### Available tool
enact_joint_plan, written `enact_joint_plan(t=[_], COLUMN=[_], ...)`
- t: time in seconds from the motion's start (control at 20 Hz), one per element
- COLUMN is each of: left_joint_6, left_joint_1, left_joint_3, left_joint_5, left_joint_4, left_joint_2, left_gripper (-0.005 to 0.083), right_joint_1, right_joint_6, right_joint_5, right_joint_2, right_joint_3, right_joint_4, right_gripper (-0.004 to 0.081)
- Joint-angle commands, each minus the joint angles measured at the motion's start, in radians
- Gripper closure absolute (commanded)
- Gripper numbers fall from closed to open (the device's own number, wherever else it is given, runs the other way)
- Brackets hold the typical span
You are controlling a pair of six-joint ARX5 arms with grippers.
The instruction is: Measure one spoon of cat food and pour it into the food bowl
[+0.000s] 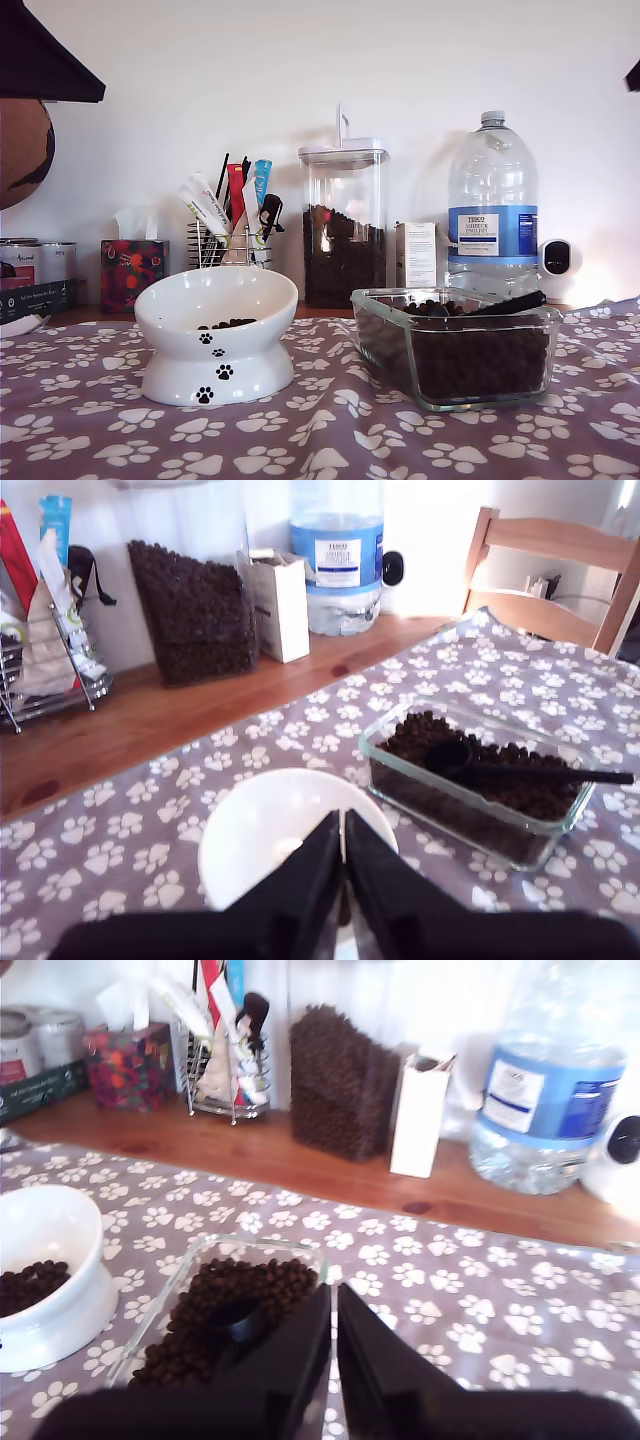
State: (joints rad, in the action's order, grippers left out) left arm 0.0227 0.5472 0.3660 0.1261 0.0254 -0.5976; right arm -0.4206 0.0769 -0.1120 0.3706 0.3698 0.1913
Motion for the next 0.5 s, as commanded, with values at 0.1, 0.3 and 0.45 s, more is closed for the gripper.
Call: enact_joint_plan(t=[0.1, 0.3, 0.45], left_joint_6=[-0.004, -0.004, -0.004], left_joint_1=[-0.002, -0.002, -0.002], left_joint_3=[-0.016, -0.016, -0.016], left_joint_5=[-0.001, -0.001, -0.001], left_joint_4=[-0.055, -0.138, -0.193], left_joint_2=[0.002, 0.002, 0.002], left_gripper=[0.0792, 0.0792, 0.0792], right_joint_1=[-0.003, -0.003, -0.003], right_joint_6=[-0.004, -0.004, -0.004], right_joint_5=[-0.002, -0.002, -0.002], right_joint_2=[-0.044, -0.043, -0.043], right_joint_3=[-0.009, -0.009, -0.009], right_joint_4=[0.108, 0.209, 0.292], right_gripper=[0.078, 0.078, 0.078])
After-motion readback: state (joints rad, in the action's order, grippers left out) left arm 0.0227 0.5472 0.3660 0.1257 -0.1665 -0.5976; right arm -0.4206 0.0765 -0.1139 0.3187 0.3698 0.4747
